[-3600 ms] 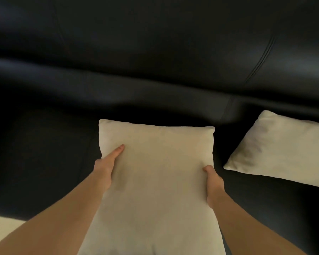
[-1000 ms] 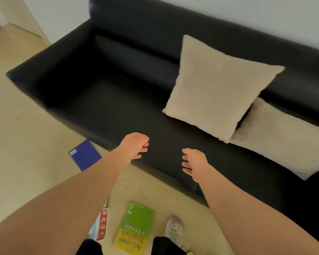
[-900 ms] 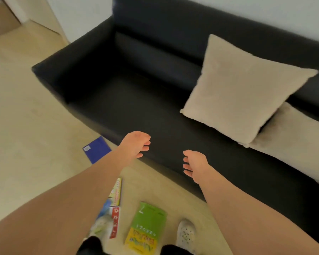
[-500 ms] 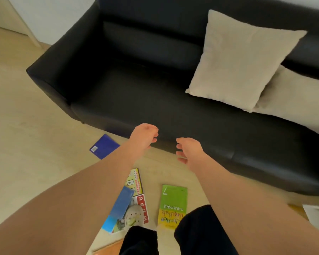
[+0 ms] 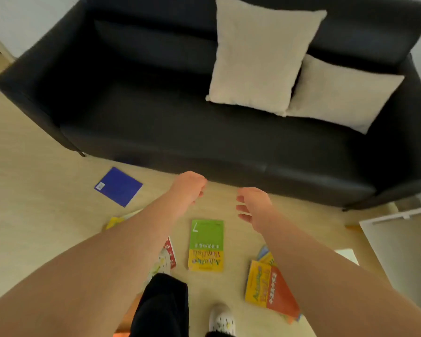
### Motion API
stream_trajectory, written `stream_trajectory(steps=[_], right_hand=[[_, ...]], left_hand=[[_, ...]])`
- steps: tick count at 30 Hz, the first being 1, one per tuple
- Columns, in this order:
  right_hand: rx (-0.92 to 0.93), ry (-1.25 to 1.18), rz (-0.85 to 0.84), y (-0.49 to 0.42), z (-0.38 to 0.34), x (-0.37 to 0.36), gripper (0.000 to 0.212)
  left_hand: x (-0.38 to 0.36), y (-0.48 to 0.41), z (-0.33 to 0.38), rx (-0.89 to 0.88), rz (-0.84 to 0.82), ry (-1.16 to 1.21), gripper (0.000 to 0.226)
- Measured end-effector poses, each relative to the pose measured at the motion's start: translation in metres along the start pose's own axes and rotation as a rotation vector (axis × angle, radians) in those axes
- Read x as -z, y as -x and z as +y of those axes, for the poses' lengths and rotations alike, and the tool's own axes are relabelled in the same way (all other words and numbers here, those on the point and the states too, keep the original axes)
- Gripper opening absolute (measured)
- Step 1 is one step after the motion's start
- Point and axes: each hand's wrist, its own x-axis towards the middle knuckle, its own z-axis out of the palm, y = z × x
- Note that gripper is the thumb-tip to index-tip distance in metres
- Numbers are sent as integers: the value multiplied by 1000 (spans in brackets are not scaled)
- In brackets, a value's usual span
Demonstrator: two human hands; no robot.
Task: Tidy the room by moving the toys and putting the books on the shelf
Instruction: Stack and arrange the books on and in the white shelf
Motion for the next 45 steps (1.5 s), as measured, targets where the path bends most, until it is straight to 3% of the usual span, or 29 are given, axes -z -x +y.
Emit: stream_trajectory(steps=[9,14,16,19,23,26,30,34,39,42,45], right_hand=[[-145,-79,67,17,122,100,9],[-243,-103,62,8,169,111,27],[-273,-144,52,-7,188,110,30],[-284,-100,52,-45,223,98,29],[-279,-71,86,-112,273,74,19],[-253,-48,90,-189,338,49,22],[-235,18,126,-275,415,44,24],[-190,135,266,-356,470,76,14],[-123,310,456,-425,523,130,40],[-121,444,449,-433,539,144,47],[-109,563,401,-429,547,141,52]], left_hand=[[-115,44,-65,57,-111,-71,6],[-147,33,-97,33,-164,-224,22],[-158,15,-117,45,-162,-260,18],[-171,-24,-154,71,-153,-300,7],[-189,-83,-210,32,-142,-397,7],[-220,-143,-280,-8,-154,-482,8],[-275,-211,-353,-87,-237,-629,11],[-341,-278,-400,-164,-334,-754,16],[-431,-342,-443,-284,-431,-943,42],[-463,-341,-463,-222,-463,-980,53],[-467,-329,-477,-163,-383,-944,51]])
